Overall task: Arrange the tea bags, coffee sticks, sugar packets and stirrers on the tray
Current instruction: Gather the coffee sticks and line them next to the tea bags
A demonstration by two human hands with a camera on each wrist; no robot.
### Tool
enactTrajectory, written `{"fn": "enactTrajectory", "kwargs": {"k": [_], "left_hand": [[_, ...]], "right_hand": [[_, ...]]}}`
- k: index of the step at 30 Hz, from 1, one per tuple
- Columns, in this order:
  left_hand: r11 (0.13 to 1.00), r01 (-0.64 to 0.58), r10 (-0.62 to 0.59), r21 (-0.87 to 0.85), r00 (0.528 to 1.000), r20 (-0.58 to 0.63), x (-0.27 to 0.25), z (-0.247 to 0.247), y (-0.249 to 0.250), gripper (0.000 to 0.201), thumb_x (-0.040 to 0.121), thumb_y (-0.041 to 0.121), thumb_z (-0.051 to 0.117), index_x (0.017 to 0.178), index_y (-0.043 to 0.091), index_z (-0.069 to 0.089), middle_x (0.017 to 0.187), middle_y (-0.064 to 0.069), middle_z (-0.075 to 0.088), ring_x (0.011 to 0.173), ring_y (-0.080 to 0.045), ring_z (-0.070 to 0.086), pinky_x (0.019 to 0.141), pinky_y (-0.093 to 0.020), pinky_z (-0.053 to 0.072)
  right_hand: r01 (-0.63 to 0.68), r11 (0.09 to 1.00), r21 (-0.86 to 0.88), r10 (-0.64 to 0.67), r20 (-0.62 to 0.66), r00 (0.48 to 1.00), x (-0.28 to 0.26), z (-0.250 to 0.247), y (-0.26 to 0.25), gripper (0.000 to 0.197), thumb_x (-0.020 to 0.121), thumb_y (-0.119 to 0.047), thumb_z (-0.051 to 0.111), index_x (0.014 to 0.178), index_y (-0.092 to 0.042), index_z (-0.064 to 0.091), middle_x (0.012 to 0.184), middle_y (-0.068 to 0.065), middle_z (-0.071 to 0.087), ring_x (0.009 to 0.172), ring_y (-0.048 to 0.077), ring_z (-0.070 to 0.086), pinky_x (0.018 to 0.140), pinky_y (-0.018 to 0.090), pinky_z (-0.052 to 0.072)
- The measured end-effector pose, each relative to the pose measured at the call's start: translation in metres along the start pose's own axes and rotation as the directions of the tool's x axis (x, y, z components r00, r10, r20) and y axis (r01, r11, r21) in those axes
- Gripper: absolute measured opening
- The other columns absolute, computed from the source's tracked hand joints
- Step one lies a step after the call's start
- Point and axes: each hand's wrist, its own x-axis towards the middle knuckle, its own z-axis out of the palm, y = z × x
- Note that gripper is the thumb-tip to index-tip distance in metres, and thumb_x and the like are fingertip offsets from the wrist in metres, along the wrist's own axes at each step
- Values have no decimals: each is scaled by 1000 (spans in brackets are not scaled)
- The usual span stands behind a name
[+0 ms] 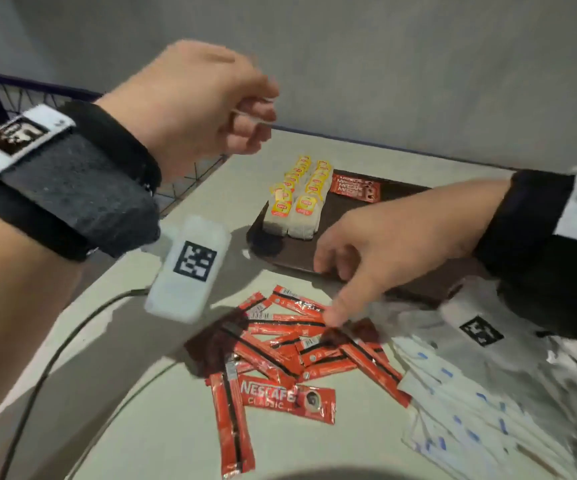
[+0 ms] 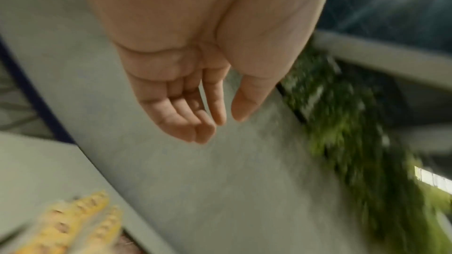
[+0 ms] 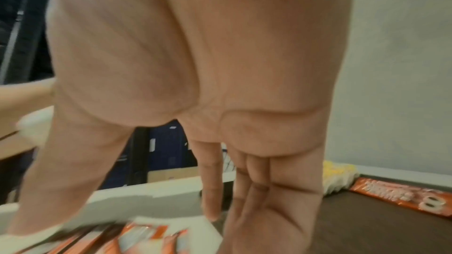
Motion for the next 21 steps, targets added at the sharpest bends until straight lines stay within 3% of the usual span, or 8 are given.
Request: {"fn": "enactTrajectory", "kwargs": {"k": [2,5,6,8,11,14,18,21], "left_hand": [[950,-15,-36,311,987,155,-12,-1,-1,15,96,18,66,100,4,66,90,-13,70,71,-21,65,72,-36,56],[591,-168,-255,789,889,380,-44,-6,-7,31,82,52,74,97,25,70,91,5,74,78,-11,70,75,-32,59],[471,-225,-335,853,849,409,-56,-6,-8,40,76,62,75,100,31,68,94,11,72,80,-6,68,74,-28,57],[356,-280,-457,892,780,427,-79,-4,-10,55,68,69,78,110,38,62,100,18,65,84,1,63,71,-21,51],[245,-365,-554,898,708,439,-104,2,-23,77,60,70,84,124,43,51,104,20,56,92,-4,58,78,-26,50],[170,-416,-584,894,688,431,-116,6,-34,88,63,62,87,136,38,44,120,12,53,105,-14,56,89,-33,51],[172,-417,-524,892,728,442,-119,9,-39,69,73,55,84,130,31,53,117,6,57,99,-16,54,80,-30,47],[174,-421,-467,890,761,451,-117,10,-44,42,82,52,76,111,27,58,103,8,60,92,-15,55,76,-30,45]], "right_hand": [[-1,993,-118,7,49,999,-6,22,-12,81,62,-74,81,127,-34,54,101,-22,58,89,3,60,74,27,52],[16,956,-294,-26,-28,999,-6,55,-19,77,70,-63,83,130,-33,47,111,-12,58,94,11,57,74,30,49],[15,950,-311,-41,-76,996,-6,62,-19,72,72,-58,84,129,-32,48,113,-8,60,95,15,58,76,33,51],[2,963,-270,-40,-137,990,-8,68,-19,63,77,-49,85,127,-30,52,113,-6,63,94,17,59,78,34,52],[-28,978,-205,-11,-185,983,-12,68,-20,54,81,-43,83,126,-31,56,114,-6,63,92,15,59,76,31,52],[-63,988,-144,22,-271,962,-14,69,-21,33,85,-37,79,113,-29,63,105,-5,65,87,14,63,72,31,57],[-72,996,-54,48,-359,932,-18,68,-24,6,90,-23,68,95,-21,69,95,1,69,81,18,66,67,33,57],[-64,997,41,75,-374,924,-24,66,-22,9,92,-16,61,89,-16,69,88,3,69,76,18,65,58,28,50]]}}
